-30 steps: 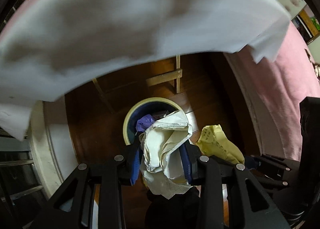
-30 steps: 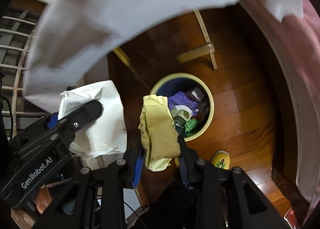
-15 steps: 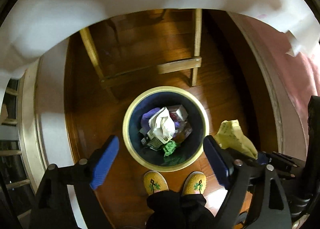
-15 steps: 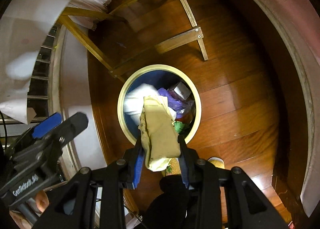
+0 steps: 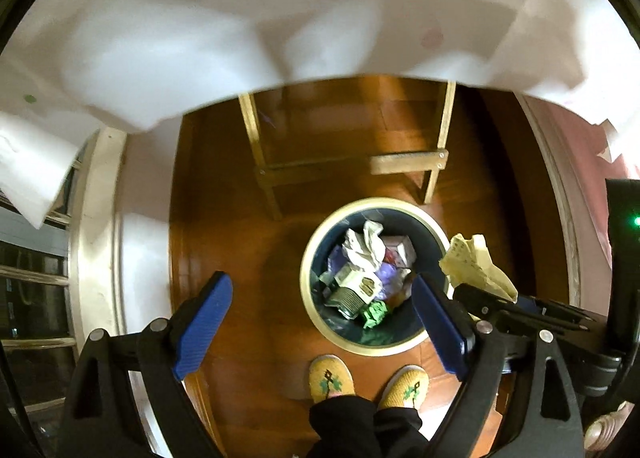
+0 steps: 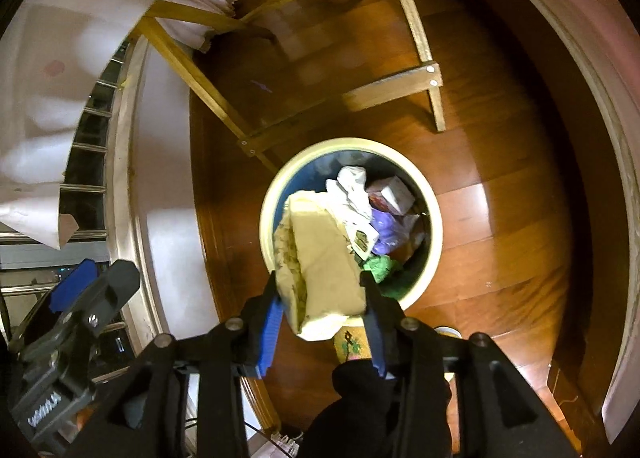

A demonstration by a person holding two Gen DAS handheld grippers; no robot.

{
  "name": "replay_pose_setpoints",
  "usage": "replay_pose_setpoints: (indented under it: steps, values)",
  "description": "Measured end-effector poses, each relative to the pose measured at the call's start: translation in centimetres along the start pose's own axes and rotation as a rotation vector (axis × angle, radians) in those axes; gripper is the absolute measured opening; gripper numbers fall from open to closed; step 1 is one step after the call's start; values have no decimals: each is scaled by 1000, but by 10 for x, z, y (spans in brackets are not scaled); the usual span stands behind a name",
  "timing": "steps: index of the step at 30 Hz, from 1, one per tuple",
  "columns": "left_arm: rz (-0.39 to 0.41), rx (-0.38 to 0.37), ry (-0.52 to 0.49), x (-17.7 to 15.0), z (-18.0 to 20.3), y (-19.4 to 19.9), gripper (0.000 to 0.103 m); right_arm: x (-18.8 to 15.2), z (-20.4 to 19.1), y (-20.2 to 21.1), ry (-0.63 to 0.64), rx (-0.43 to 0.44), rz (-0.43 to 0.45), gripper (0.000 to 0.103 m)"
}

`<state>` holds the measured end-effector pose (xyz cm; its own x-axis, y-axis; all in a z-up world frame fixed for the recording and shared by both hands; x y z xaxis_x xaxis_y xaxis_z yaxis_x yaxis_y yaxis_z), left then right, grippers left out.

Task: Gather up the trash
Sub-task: 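Move both grippers back up to the table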

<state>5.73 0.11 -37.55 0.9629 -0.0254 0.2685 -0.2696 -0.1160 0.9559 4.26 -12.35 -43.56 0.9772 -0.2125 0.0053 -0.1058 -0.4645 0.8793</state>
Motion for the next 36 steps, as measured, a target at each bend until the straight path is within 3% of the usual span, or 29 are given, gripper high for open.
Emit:
replay_pose_setpoints:
  steps: [2, 4, 14, 25, 36]
  values:
    - [16, 5, 5, 5, -5, 9, 91, 3, -4, 3, 6, 2, 8, 49]
    - [30, 7, 12, 11, -10, 18, 91, 6, -11, 8, 26, -9, 22, 63]
    - [94, -7, 56, 39, -35, 85, 92, 15, -54, 54, 78, -12, 57, 63]
    - [179, -26, 38, 74, -60, 195, 92, 16, -105, 163, 90, 2, 146, 64]
    - [316, -63, -19, 131, -79, 286, 92, 48, -164, 270, 160, -22, 303, 65]
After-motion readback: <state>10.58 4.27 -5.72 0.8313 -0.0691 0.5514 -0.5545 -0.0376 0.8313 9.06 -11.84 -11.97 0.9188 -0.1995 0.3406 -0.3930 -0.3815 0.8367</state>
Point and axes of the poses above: each gripper's, at about its wrist camera, not at the fingertips, and y roughly against the way its jaws point, z to its right, x to its top, the point moved 10 cm from there along -y, roughly the way its jaws point, and after that the axes turned 6 degrees about x, right-handed, at the moved point
